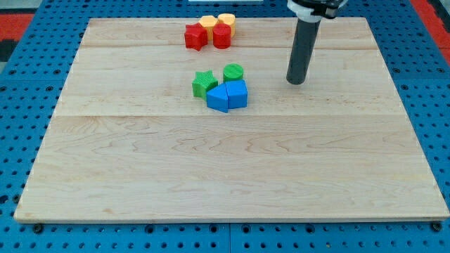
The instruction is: Keep arm parallel right to green circle
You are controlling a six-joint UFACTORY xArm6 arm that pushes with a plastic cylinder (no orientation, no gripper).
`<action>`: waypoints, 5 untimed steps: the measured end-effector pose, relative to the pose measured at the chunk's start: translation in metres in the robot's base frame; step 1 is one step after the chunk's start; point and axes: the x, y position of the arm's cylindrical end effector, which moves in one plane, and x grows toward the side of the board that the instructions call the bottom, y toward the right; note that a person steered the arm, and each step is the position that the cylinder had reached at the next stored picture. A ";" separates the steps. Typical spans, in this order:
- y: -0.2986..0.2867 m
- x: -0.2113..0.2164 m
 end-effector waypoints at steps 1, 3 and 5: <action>0.000 0.000; 0.004 0.000; 0.004 -0.072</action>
